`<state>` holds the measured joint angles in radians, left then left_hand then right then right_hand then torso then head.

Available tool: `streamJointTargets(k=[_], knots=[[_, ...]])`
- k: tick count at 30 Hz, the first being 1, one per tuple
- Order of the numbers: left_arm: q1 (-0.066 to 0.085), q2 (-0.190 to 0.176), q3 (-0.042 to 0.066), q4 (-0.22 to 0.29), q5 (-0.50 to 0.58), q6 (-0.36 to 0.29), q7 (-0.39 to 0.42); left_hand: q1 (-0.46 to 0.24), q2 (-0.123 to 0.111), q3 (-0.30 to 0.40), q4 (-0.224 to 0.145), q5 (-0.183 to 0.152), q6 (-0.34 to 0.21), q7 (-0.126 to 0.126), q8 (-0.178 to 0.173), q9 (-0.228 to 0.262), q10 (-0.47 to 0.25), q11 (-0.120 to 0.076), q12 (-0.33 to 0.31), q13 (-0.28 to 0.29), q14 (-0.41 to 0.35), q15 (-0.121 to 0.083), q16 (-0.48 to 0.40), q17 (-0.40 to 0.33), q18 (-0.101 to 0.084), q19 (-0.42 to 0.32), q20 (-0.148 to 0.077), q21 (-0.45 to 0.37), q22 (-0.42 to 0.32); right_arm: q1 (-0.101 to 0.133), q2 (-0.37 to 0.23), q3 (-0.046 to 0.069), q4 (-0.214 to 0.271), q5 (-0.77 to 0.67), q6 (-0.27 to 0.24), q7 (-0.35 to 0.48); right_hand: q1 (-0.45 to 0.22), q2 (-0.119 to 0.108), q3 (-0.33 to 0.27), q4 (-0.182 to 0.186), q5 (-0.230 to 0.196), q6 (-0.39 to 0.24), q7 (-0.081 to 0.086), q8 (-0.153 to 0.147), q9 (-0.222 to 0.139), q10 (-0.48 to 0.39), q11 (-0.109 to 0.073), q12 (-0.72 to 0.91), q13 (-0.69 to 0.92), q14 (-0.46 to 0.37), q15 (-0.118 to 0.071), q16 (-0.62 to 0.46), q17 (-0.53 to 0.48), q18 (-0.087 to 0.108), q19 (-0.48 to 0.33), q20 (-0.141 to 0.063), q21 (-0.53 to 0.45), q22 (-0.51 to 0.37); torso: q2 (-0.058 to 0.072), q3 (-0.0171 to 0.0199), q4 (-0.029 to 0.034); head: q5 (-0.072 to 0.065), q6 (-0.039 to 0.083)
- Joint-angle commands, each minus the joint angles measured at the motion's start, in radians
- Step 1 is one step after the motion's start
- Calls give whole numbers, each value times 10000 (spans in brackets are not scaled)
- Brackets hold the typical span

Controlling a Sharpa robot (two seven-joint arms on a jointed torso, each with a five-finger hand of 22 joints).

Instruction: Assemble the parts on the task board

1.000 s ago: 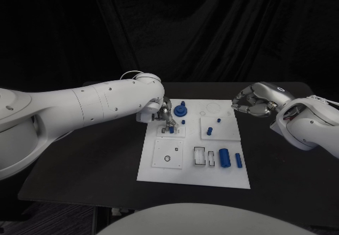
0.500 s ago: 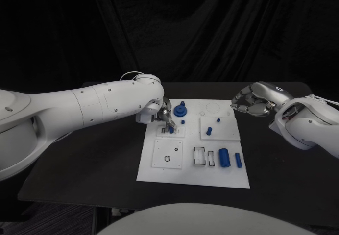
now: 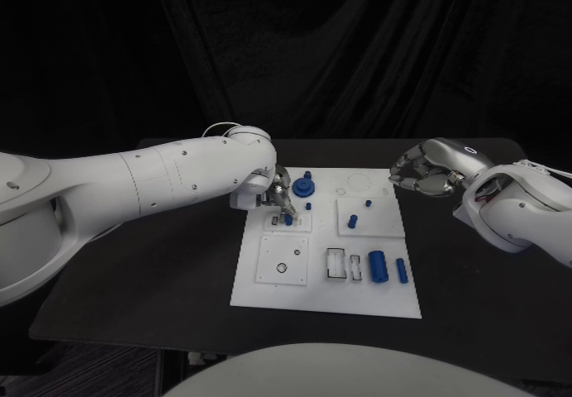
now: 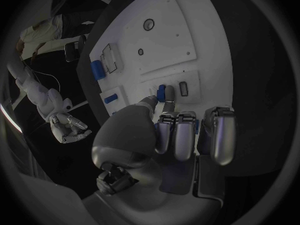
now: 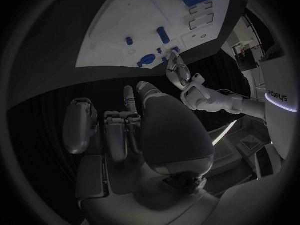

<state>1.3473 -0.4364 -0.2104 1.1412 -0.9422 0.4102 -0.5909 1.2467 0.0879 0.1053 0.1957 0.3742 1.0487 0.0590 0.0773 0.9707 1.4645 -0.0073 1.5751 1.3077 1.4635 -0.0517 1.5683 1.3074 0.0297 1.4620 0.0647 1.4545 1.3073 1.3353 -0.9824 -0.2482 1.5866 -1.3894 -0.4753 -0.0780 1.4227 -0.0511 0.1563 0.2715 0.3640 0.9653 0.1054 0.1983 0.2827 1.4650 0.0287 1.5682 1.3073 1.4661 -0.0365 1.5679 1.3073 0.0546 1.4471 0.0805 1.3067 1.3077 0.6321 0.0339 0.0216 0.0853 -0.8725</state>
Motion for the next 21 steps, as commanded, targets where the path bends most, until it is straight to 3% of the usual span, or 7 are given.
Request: streamJointTargets(k=[1, 3, 8, 13, 16, 21], knots=[[-51, -65, -7, 61, 57, -479, 214, 175, -65, 381, -172, 202, 44, -73, 118, 122, 1063, -48, -43, 2631, 1073, -38, 25, 2634, 98, 19, -59, -16, 1842, -25, -5, 7, 3, -136, 37, -251, 202, -18, 127, -66, 79, 91, 11, -16, -15, 1058, 13, 26, 2635, 1047, 34, 29, 2635, 77, -64, -33, -74, 1807, -1, 10, -1, 15, -2], [-63, -104, -7, 89, 59, -637, 235, 170, -209, 743, -329, 432, 35, -85, 182, 252, 1063, -66, -43, 2631, 1073, -55, 25, 2634, 98, 22, -83, -25, 1851, -25, -10, 7, 6, -138, 37, -271, 219, -20, 135, -76, 81, 94, 10, -14, -16, 1058, 12, 26, 2635, 1047, 34, 29, 2635, 77, -65, -34, -77, 1807, 0, 11, 5, 11, -2], [-99, -229, -7, 197, 61, -993, 246, -49, -488, 1501, -562, 613, 5, -98, 299, 512, 1063, -83, -43, 2631, 1073, -72, 25, 2634, 94, 38, -105, -34, 1877, -25, -26, 7, 16, -140, 52, -309, 245, -23, 147, -90, 83, 99, 11, -11, -16, 1058, 12, 26, 2635, 1047, 32, 29, 2635, 78, -67, -36, -82, 1806, -1, 11, 5, 16, -2], [-130, -480, -8, 505, 55, -1452, 231, -295, -716, 2241, -798, 622, -14, -101, 388, 721, 1063, -94, -43, 2631, 1073, -87, 25, 2634, 93, 51, -118, -45, 1899, -25, -71, 7, 42, -141, 69, -353, 258, -21, 154, -97, 85, 106, 10, -7, -15, 1058, 11, 26, 2635, 1047, 32, 29, 2635, 77, -65, -36, -80, 1806, -10, 11, 10, 32, -2], [-142, -667, -8, 768, 53, -1814, 272, -631, -976, 3033, -1034, 553, 0, -110, 473, 907, 1063, -107, -43, 2631, 1073, -104, 25, 2634, 86, 83, -132, -40, 1930, -25, -124, 7, 65, -141, 61, -376, 271, -19, 162, -103, 87, 119, 7, 0, -14, 1058, 10, 26, 2635, 1047, 30, 29, 2635, 79, -68, -37, -87, 1805, -14, 11, 15, 10, -2], [-151, -1018, -8, 1285, 52, -2434, 379, -927, -1173, 3618, -1238, 492, 29, -124, 550, 1063, 1063, -126, -43, 2631, 1073, -119, 25, 2634, 80, 112, -146, -34, 1957, -25, -182, 7, 93, -129, 60, -401, 277, -20, 165, -107, 88, 125, 6, 4, -13, 1058, 8, 26, 2635, 1047, 30, 29, 2635, 82, -74, -38, -99, 1801, -13, 7, 25, -6, -2]])
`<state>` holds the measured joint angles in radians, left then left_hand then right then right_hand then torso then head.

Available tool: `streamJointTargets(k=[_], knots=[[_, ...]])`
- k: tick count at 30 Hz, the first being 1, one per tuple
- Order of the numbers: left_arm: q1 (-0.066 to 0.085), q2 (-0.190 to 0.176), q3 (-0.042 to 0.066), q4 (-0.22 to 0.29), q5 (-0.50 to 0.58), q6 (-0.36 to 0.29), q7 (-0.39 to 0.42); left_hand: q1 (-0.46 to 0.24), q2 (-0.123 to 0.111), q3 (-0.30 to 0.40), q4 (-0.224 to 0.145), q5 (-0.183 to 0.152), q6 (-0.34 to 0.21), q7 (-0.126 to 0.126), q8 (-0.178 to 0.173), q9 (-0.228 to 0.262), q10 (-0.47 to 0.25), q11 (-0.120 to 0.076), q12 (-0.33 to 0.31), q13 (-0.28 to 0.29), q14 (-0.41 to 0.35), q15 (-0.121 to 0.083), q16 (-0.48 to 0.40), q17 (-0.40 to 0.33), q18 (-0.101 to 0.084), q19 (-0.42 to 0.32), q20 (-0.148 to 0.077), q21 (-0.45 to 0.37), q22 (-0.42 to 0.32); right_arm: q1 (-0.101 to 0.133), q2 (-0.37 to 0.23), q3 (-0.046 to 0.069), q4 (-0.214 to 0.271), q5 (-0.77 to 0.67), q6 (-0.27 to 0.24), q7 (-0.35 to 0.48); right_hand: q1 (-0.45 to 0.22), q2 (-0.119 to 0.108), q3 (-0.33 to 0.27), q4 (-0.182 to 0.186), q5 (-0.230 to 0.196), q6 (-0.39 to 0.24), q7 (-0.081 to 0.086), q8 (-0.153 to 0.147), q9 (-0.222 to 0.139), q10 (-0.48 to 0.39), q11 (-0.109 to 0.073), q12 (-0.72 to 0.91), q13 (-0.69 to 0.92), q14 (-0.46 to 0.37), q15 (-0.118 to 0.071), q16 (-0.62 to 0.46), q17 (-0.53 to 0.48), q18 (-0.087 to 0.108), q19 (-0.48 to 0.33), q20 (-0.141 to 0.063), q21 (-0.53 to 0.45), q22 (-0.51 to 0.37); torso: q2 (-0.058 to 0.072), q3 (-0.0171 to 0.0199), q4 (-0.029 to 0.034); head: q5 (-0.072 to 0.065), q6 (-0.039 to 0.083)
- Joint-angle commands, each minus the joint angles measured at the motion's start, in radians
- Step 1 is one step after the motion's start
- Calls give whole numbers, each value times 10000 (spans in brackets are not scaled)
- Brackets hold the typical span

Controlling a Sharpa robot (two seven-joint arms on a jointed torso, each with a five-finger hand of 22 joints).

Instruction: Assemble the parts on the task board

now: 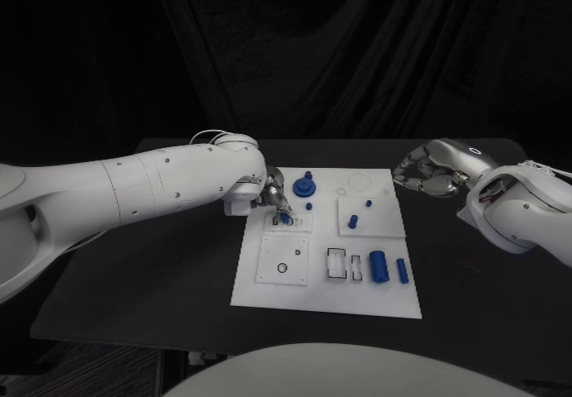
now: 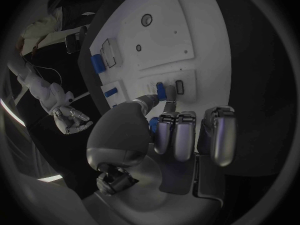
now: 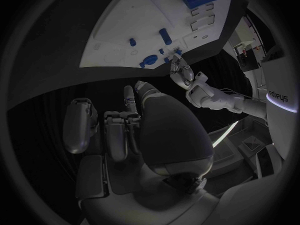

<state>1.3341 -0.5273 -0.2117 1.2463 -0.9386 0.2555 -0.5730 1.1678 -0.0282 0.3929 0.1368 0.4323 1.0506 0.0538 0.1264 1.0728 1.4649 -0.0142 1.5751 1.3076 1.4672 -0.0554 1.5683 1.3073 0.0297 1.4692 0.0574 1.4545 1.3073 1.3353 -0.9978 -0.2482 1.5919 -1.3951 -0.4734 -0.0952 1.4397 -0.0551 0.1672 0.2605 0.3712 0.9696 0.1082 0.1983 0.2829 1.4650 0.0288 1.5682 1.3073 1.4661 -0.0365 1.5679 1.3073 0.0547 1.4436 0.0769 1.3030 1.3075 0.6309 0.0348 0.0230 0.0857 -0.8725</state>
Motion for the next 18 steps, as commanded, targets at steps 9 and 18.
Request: streamJointTargets(k=[9, 18], knots=[[-22, -1081, 3, 1501, 16, -2485, 709, -436, -200, 1142, -786, -501, -26, -92, 138, 215, 1059, -65, -43, 2632, 1036, -97, 25, 2635, 99, -7, -83, -120, 1935, -25, -93, 7, 52, -31, 14, -248, 115, 8, 56, -2, 17, 84, -19, 5, -15, 1046, 8, 16, 2623, 1047, 29, 29, 2635, 85, -47, -3, -81, 1798, -2, -11, 26, -22, -2], [-142, -2014, 3, 2592, -54, -4741, 1744, -474, -266, 1210, -816, -641, -86, -89, 154, 268, 1059, -64, -43, 2632, 1036, -88, 25, 2635, 128, -86, -83, -224, 1890, -57, -103, 6, 30, -15, -19, -241, 123, -14, 54, -9, 15, 66, -11, -4, -21, 1037, 12, 7, 2613, 1047, 29, 29, 2635, 87, -52, -4, -92, 1794, 12, -10, -5, 58, -2]])
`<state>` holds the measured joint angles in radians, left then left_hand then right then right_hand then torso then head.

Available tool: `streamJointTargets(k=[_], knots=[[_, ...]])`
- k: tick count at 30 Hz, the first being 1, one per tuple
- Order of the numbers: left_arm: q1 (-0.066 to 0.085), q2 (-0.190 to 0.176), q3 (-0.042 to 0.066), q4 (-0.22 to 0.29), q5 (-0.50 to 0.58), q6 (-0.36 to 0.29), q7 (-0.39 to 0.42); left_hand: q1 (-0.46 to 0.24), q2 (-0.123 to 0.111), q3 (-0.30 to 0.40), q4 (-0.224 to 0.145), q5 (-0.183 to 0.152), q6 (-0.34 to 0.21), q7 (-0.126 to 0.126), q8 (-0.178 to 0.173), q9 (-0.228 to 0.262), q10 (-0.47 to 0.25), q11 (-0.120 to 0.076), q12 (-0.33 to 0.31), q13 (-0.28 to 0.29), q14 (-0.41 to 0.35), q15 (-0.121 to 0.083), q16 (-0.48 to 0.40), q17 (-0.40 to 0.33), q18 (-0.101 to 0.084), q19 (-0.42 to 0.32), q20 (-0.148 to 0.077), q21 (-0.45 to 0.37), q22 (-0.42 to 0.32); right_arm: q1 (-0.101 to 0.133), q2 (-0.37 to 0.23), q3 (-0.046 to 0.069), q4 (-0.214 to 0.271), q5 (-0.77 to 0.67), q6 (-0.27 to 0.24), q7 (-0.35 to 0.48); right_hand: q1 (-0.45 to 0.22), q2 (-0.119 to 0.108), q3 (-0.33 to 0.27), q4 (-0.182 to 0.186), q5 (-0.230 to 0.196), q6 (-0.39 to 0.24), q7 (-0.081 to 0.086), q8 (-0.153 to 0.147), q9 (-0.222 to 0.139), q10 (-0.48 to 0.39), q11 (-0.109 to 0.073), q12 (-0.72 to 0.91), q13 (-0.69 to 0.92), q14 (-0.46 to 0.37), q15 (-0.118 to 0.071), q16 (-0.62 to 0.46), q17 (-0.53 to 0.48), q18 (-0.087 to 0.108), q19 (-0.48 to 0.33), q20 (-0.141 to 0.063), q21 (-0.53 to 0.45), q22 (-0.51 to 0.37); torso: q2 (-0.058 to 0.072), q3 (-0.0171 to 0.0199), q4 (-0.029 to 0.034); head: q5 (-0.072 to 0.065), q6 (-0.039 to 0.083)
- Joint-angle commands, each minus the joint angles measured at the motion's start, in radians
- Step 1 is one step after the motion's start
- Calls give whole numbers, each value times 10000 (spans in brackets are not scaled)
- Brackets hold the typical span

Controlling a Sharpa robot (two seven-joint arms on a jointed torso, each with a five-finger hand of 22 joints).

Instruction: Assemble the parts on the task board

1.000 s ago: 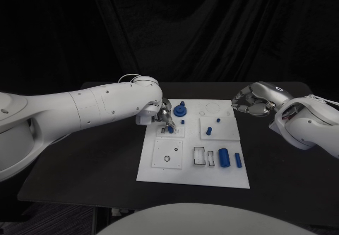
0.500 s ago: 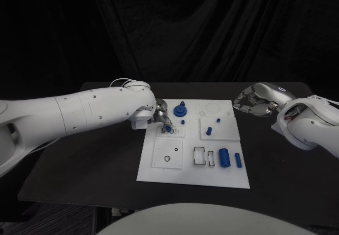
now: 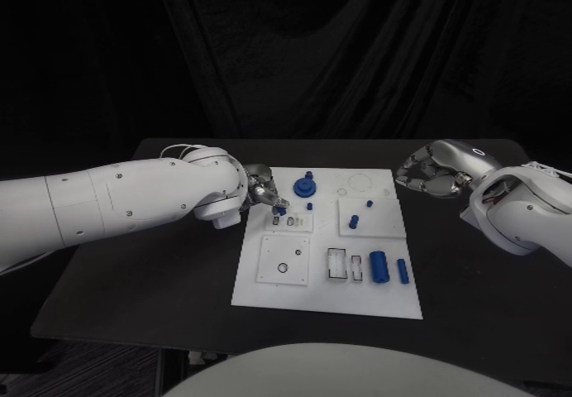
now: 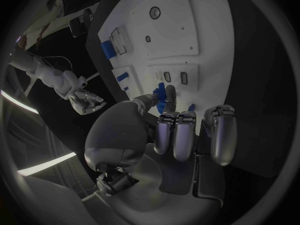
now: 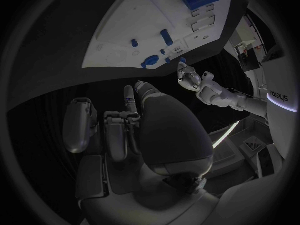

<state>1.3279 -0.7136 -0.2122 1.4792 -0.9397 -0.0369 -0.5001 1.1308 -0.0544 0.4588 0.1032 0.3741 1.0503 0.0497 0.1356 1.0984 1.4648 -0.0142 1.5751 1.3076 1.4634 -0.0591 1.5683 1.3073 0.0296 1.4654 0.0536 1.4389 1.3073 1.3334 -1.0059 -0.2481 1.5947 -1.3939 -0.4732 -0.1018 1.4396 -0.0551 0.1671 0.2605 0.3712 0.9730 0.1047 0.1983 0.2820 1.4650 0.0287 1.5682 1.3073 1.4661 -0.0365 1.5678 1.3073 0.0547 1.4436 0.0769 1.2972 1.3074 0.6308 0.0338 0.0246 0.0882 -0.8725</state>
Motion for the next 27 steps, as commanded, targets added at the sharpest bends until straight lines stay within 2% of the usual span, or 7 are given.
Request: streamJointTargets(k=[1, 3, 7, 10, 13, 20, 27], knots=[[-129, -245, 7, 370, -170, -2120, 1178, -103, -14, 554, -483, -64, -86, -49, 65, 16, 1060, -64, -43, 2632, 1074, -50, 25, 2635, 134, -62, -45, -85, 1882, -42, -21, 6, -3, -27, -27, -174, 127, -21, 55, -11, 16, 22, 27, -10, -15, 1035, 15, 5, 2611, 1047, 29, 29, 2635, 89, -57, -4, -44, 1792, 11, 2, -20, 41, -2], [-261, -417, 7, 568, -554, -2740, 1489, -170, -65, 538, -432, -159, -75, -52, 102, 59, 1060, -58, -43, 2632, 1074, -49, 25, 2635, 134, -70, -38, -97, 1884, -48, -21, 6, -12, -26, -33, -175, 127, -21, 55, -11, 16, 22, 27, -10, -15, 1035, 15, 5, 2611, 1047, 29, 29, 2635, 89, -57, -4, -44, 1792, 5, 7, -19, 57, -2], [-662, -666, 7, 846, -1206, -4171, 2146, -194, -96, 532, -399, -231, -49, -63, 138, 91, 1060, -65, -43, 2632, 1074, -46, 25, 2635, 136, -75, -39, -105, 1885, -71, -37, 6, -23, -25, -55, -177, 130, -28, 56, -12, 16, 8, 32, -18, -20, 1035, 17, 5, 2611, 1047, 31, 29, 2635, 88, -55, -4, -41, 1794, 5, 3, -5, 95, -2], [-975, -726, 7, 902, -1405, -5070, 2568, -179, -103, 548, -398, -228, -26, -76, 161, 108, 1060, -74, -43, 2632, 1074, -49, 25, 2635, 126, -47, -41, -71, 1905, -92, -59, 6, -21, -24, -79, -168, 130, -28, 56, -12, 16, 8, 32, -18, -20, 1035, 17, 5, 2611, 1047, 31, 29, 2635, 88, -55, -4, -41, 1794, 4, 3, -18, 112, -2], [-1348, -753, 7, 916, -1536, -6052, 3064, -149, -122, 575, -392, -232, -1, -92, 196, 138, 1060, -88, -43, 2632, 1074, -59, 25, 2635, 123, -36, -45, -60, 1914, -111, -91, 6, -7, -6, -82, -161, 131, -34, 57, -11, 17, -8, 37, -26, -25, 1039, 20, 9, 2614, 1047, 32, 29, 2635, 88, -56, -4, -44, 1793, -29, 11, -3, 49, -2], [-1888, -648, 7, 800, -1617, -6867, 3385, -88, -149, 634, -377, -253, -32, -97, 216, 174, 1060, -101, -43, 2632, 1074, -73, 25, 2635, 120, -24, -55, -50, 1925, -123, -141, 6, 2, 8, -102, -162, 131, -34, 57, -11, 17, -8, 37, -26, -25, 1039, 20, 9, 2614, 1047, 32, 29, 2635, 88, -56, -4, -44, 1793, -48, 30, -2, 112, -2], [-2282, -531, 7, 735, -1634, -7352, 3450, -77, -146, 661, -319, -325, -45, -93, 229, 193, 1060, -102, -43, 2632, 1074, -79, 25, 2635, 117, -15, -62, -44, 1933, -146, -131, 6, 10, 12, -119, -153, 131, -40, 59, -8, 20, -26, 41, -36, -31, 1019, 24, -9, 2594, 1047, 35, 29, 2635, 91, -64, -4, -61, 1788, -85, 32, 2, 107, -2]])
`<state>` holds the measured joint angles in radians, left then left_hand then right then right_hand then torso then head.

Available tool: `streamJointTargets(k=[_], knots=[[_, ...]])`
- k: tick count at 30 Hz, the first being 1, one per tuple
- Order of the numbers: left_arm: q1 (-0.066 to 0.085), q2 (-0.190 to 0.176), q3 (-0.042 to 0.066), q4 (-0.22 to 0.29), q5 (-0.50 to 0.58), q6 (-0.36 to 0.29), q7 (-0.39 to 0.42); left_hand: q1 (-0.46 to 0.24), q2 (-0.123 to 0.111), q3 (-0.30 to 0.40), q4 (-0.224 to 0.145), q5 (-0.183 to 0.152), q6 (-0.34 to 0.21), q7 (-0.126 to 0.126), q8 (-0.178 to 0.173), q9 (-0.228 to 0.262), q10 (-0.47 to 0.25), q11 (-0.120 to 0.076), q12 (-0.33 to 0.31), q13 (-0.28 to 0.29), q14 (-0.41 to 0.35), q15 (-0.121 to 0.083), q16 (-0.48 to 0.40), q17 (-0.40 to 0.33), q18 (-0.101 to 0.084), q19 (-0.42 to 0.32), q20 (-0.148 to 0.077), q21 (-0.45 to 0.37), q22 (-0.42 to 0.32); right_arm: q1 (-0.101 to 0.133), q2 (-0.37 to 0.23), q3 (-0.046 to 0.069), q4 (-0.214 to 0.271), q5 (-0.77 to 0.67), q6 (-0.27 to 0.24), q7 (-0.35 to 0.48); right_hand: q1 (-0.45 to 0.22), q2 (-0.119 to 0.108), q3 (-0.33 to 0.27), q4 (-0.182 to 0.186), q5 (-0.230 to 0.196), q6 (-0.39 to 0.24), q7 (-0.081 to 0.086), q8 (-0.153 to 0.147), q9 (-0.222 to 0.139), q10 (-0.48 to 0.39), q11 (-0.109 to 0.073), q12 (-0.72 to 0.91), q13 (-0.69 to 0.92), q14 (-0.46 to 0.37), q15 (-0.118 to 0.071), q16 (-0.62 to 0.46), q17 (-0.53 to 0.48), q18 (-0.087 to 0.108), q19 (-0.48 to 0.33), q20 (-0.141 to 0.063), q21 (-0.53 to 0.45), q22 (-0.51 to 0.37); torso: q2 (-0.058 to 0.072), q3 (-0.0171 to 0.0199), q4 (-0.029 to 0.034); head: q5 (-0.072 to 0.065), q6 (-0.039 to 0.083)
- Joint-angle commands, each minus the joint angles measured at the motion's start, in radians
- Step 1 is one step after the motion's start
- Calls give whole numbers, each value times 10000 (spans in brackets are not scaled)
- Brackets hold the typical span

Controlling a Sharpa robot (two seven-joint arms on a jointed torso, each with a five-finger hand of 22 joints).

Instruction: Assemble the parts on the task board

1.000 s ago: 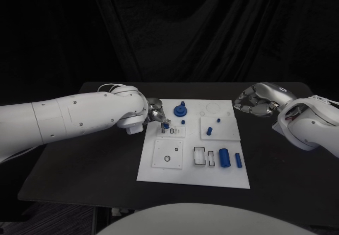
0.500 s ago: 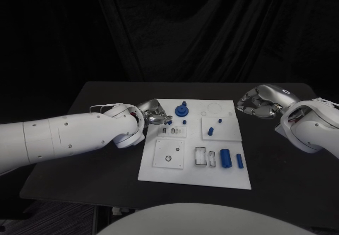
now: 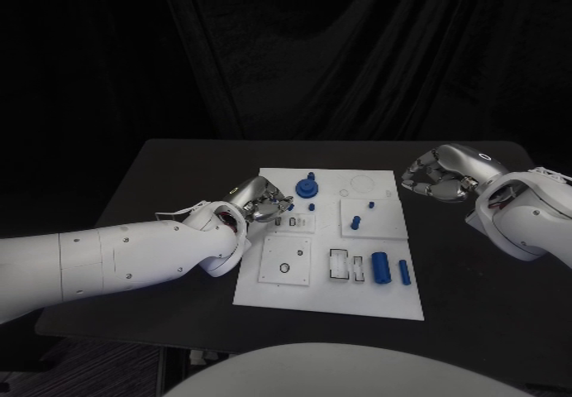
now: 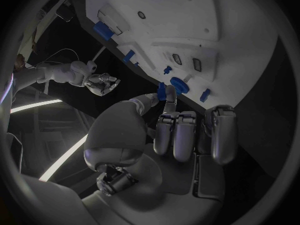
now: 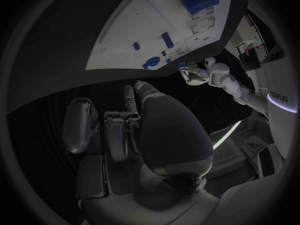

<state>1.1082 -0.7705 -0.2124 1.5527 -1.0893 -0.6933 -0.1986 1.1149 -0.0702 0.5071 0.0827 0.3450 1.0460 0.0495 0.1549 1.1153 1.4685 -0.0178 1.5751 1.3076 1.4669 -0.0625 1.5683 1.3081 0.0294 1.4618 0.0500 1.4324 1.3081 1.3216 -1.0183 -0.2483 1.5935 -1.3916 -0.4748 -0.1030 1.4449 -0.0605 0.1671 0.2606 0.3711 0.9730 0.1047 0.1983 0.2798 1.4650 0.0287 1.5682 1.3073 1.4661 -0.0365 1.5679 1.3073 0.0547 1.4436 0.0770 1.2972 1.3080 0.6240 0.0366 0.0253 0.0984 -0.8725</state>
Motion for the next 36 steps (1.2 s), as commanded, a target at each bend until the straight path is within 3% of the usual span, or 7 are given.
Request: streamJointTargets(k=[1, 6, 14, 17, 26, 36], knots=[[-123, 56, 9, -15, -139, -818, 434, 77, 14, 185, -82, -61, -9, -87, 38, 29, 1023, -64, -43, 2632, 1039, -46, 25, 2627, 119, 21, -28, 19, 1926, -30, -11, 7, 22, -12, -103, -142, 78, 13, 59, -9, 20, -26, 41, -36, -9, 1019, 24, -9, 2594, 1047, 35, 29, 2635, 92, -64, -4, -61, 1781, -24, 8, -10, 13, -2], [-312, 187, 9, -148, -141, -966, 478, 44, 55, 197, 92, -94, -57, -66, 42, 52, 1023, -48, -43, 2632, 1039, -40, 25, 2627, 126, 1, -30, -12, 1919, -34, -59, 7, 18, -11, -147, -146, 78, 13, 59, -9, 20, -26, 41, -36, -9, 1019, 24, -9, 2594, 1047, 35, 29, 2635, 92, -64, -4, -61, 1781, -13, 18, 21, 41, -2], [-509, 310, 9, -318, -577, -824, 131, -44, 26, 41, 351, 12, -108, -42, 54, 90, 1023, -28, -43, 2632, 1039, -23, 25, 2627, 121, 14, -21, -5, 1937, -36, -81, 7, 32, 17, -164, -142, 77, 12, 62, -4, 25, -33, 44, -40, -12, 1019, 26, -9, 2594, 1047, 36, 29, 2635, 93, -67, -3, -68, 1779, -5, 17, -12, 24, -2], [-574, 341, 9, -370, -721, -777, 15, -60, 23, 0, 402, 6, -122, -39, 51, 93, 1023, -24, -43, 2632, 1039, -20, 25, 2627, 124, 9, -19, -14, 1936, -36, -85, 7, 30, 21, -161, -141, 77, 12, 62, -4, 25, -33, 44, -40, -12, 1019, 26, -9, 2594, 1047, 36, 29, 2635, 93, -67, -3, -68, 1779, -15, 22, 20, -2, -2], [-676, 417, 9, -483, -837, -788, -65, -71, 37, -125, 550, -31, -213, -20, 17, 95, 1023, -10, -43, 2632, 1039, -10, 25, 2627, 135, -19, -10, -58, 1924, -36, -91, 7, 29, 24, -133, -149, 69, 7, 61, 5, 34, -39, 49, -44, -16, 1006, 30, -20, 2581, 1047, 38, 29, 2635, 94, -70, -2, -77, 1777, 2, 4, -6, 15, -2], [-755, 471, 9, -554, -855, -721, -158, 20, 16, -315, 626, 10, -261, -19, 69, 192, 1023, -4, -43, 2632, 1039, 1, 25, 2627, 139, -29, 3, -82, 1927, -36, -199, 7, 82, 24, -107, -187, 65, 7, 63, 12, 40, -37, 50, -43, -17, 1019, 32, -9, 2594, 1047, 40, 29, 2635, 93, -67, -1, -73, 1778, 5, 3, 19, -69, -2]])
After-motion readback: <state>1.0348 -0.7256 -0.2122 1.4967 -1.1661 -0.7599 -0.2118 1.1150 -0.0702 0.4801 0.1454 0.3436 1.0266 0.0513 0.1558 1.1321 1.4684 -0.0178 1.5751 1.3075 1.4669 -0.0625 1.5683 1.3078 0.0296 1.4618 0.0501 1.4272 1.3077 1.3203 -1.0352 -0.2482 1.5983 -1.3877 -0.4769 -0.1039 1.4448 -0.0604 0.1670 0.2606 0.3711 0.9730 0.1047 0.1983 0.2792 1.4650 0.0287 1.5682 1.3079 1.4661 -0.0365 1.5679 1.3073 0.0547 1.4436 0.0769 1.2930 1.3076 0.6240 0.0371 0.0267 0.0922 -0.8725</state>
